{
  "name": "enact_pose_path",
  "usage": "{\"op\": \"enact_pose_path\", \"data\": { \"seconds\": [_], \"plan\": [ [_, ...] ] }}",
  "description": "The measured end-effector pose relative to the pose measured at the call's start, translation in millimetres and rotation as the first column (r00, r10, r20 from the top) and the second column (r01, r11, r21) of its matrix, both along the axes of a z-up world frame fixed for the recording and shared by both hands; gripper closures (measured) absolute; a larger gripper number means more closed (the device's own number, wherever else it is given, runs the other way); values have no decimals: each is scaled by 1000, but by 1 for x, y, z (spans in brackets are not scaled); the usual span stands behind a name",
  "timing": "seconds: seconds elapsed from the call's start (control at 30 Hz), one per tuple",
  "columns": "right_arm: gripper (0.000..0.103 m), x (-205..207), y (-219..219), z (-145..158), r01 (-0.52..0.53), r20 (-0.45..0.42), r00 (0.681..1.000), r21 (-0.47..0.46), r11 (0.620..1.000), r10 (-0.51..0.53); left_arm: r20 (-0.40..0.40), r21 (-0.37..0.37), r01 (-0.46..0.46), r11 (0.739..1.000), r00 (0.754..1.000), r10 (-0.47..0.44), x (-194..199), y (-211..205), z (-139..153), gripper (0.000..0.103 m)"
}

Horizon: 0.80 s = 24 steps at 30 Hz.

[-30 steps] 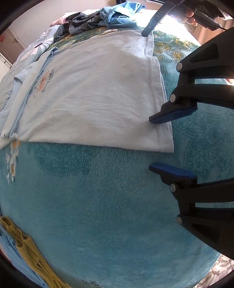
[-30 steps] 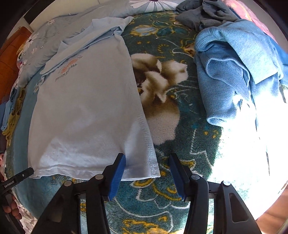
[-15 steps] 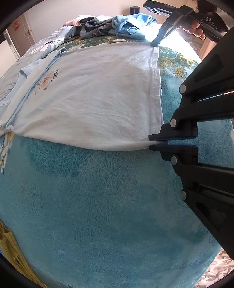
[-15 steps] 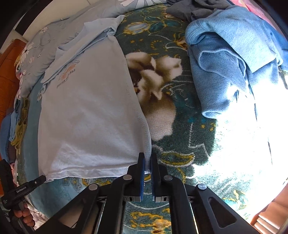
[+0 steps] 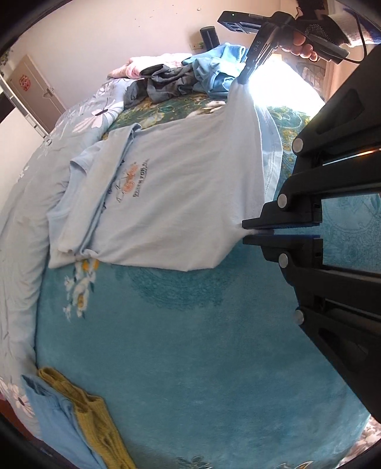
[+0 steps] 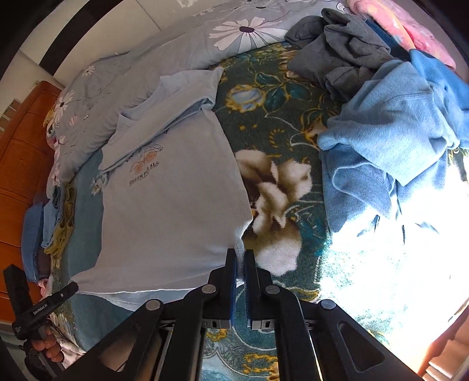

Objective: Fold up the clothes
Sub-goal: 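Lift the hem with both grippers and fold it toward the collar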

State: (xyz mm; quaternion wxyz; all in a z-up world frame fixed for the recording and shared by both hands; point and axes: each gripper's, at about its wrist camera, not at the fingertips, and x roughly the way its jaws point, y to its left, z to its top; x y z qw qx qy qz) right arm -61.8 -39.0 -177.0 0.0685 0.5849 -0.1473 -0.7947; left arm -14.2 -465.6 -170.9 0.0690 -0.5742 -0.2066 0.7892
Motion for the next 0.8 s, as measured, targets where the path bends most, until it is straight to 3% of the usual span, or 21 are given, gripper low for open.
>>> {"op": "enact_pose_path", "data": {
  "seconds": [0.3, 0.53, 0.63, 0.8],
  "plan": [
    [99, -83, -15, 31, -69, -100, 993, -42, 997, 64, -130, -59, -21, 998, 991, 13, -85, -5, 33, 100],
    [99, -183, -34, 38, -120, -173, 979, -52, 991, 110, -232, -108, -58, 993, 972, 31, -179, -10, 50, 100],
    [99, -227, -46, 34, -146, -190, 972, -42, 988, 136, -255, -143, -59, 988, 967, 20, -219, -11, 47, 100],
    [99, -296, -58, 18, -147, -196, 971, -41, 988, 136, -250, -143, -75, 987, 968, 37, -279, -18, 32, 100]
  ]
}}
